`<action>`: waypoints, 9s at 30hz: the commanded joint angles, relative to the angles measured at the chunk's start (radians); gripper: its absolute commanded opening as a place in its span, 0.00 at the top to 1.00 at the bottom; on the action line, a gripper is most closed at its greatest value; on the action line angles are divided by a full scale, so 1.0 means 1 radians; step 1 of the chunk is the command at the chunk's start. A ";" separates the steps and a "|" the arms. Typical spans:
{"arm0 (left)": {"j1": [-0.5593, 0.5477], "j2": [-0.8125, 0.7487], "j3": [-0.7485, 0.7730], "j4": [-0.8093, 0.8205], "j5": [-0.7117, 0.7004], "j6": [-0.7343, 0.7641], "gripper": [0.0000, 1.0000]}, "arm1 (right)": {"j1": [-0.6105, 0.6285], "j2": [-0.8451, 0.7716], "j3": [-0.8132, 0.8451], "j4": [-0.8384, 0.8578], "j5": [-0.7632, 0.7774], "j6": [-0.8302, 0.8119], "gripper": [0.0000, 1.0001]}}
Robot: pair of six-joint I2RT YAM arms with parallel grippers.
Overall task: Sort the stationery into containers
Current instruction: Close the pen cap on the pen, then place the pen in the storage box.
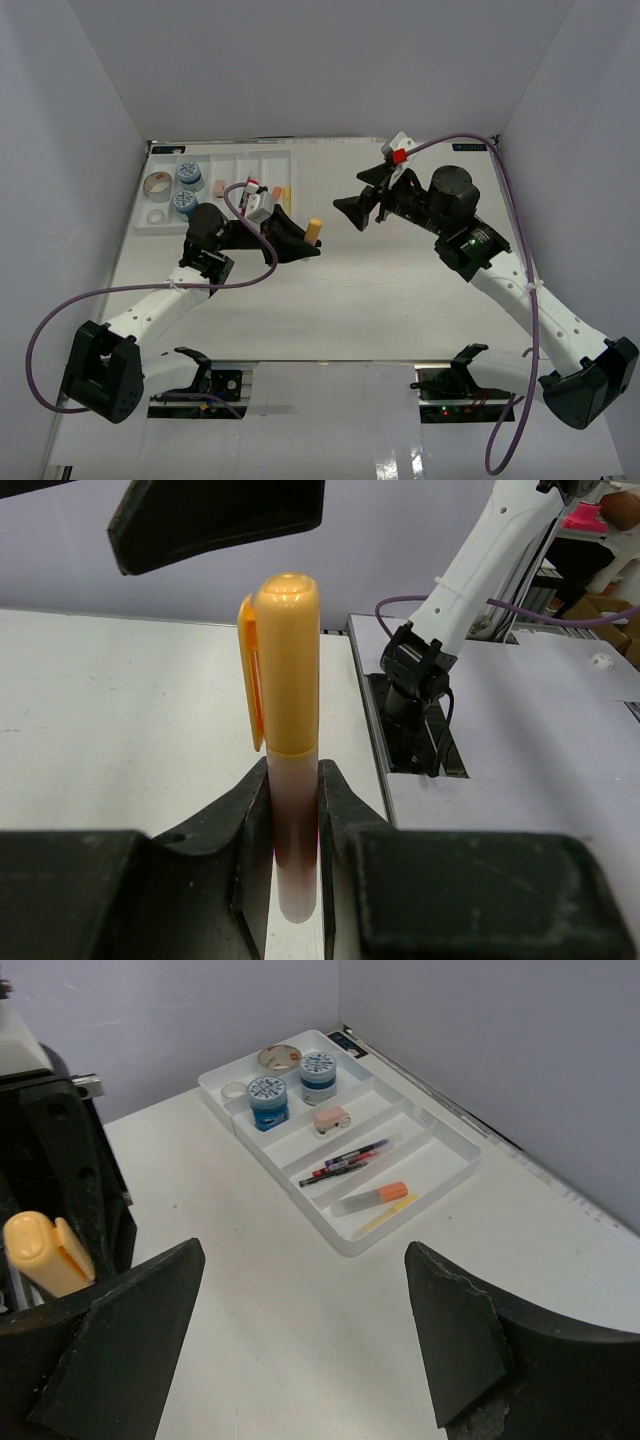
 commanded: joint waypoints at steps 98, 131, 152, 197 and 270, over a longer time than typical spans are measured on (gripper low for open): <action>0.005 -0.032 0.188 0.049 -0.009 -0.008 1.00 | 0.163 0.229 -0.055 0.050 -0.451 0.102 0.92; 0.025 0.001 0.340 -0.001 -0.006 0.034 1.00 | 0.165 0.303 -0.061 -0.161 -0.451 0.033 0.92; 0.059 0.047 0.409 0.129 0.026 -0.073 1.00 | 0.163 0.346 -0.059 -0.234 -0.477 -0.043 0.92; 0.057 -0.049 0.049 -0.184 -0.011 0.159 1.00 | 0.159 0.304 0.178 -0.003 -0.385 0.072 0.48; 0.198 0.868 0.977 -1.023 -1.054 0.172 0.26 | 0.114 -0.522 -0.538 -0.126 0.713 0.102 0.10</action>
